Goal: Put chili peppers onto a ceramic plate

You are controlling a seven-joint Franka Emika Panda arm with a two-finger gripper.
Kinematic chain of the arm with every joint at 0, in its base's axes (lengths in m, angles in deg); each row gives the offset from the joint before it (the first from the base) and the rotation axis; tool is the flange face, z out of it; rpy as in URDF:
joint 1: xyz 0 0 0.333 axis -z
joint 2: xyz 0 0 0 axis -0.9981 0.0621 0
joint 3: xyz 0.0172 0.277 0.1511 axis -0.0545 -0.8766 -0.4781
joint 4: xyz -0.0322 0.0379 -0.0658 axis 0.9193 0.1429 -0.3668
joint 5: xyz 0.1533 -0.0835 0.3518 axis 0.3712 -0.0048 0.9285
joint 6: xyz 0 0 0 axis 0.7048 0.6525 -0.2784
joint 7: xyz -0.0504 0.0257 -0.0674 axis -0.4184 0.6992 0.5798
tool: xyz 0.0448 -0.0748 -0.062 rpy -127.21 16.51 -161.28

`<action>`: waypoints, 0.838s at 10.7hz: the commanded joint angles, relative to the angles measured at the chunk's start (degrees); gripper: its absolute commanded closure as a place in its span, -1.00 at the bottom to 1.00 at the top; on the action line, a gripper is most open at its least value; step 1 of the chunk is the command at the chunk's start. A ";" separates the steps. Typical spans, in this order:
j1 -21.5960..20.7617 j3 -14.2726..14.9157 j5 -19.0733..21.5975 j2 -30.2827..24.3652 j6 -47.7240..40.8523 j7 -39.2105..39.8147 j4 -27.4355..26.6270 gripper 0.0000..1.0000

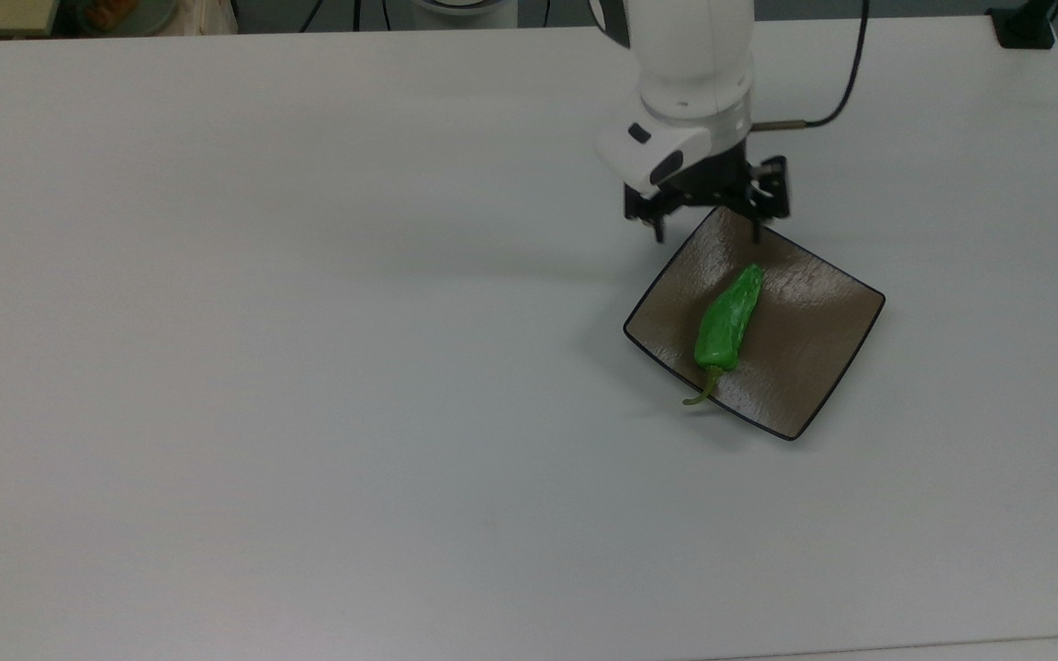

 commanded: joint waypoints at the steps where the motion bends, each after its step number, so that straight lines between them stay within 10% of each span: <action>1: 0.58 0.62 -9.28 -6.88 -15.57 2.64 -2.32 -1.00; 9: 3.56 11.77 -11.68 -17.34 -27.31 21.27 -3.45 -1.00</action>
